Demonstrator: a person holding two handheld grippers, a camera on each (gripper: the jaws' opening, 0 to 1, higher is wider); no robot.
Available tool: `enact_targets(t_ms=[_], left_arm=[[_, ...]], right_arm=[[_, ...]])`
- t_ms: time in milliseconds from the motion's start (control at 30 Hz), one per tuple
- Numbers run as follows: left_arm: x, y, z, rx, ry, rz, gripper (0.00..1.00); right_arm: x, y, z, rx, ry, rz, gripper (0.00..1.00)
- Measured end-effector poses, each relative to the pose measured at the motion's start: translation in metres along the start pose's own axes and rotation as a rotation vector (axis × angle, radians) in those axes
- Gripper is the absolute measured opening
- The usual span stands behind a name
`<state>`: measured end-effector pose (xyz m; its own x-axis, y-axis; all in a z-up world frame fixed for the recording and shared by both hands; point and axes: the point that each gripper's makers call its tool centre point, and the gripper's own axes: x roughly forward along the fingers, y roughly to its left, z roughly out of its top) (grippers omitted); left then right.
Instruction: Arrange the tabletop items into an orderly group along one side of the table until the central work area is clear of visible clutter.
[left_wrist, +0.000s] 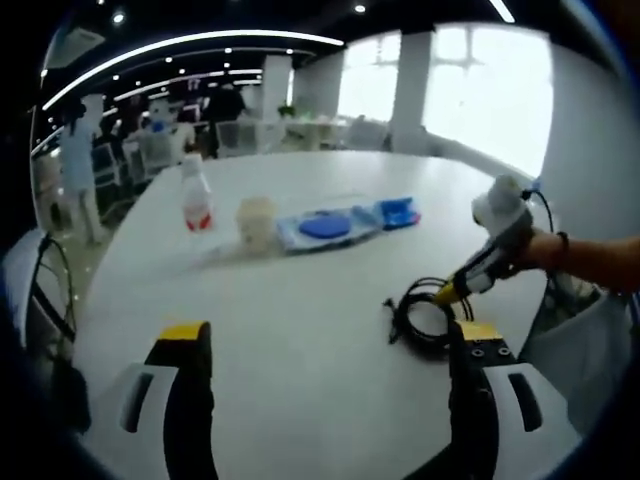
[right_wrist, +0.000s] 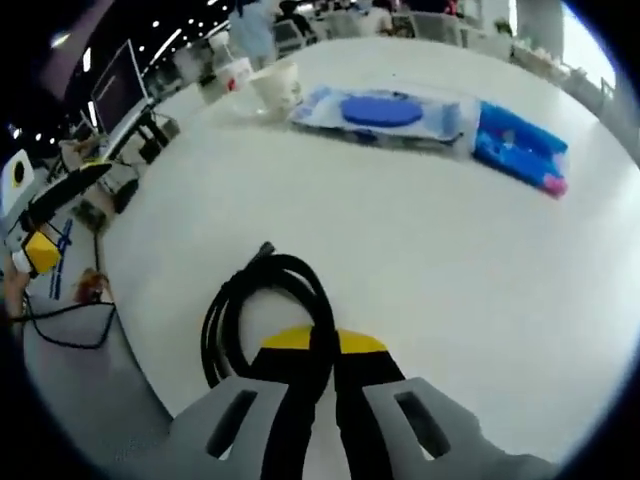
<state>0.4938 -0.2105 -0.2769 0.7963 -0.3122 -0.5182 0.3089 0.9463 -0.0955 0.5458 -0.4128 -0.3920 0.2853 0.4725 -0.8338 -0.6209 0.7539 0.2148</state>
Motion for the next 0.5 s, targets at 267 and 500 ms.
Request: enact_targets(t_ms=[267, 500], left_arm=[[-0.001, 0.0, 0.001, 0.014, -0.005, 0.004, 0.96], [-0.001, -0.001, -0.001, 0.018, -0.001, 0.001, 0.96]], right_arm=[[-0.015, 0.001, 0.012, -0.025, -0.022, -0.001, 0.04], [-0.026, -0.007, 0.028, -0.03, -0.044, -0.019, 0.04]])
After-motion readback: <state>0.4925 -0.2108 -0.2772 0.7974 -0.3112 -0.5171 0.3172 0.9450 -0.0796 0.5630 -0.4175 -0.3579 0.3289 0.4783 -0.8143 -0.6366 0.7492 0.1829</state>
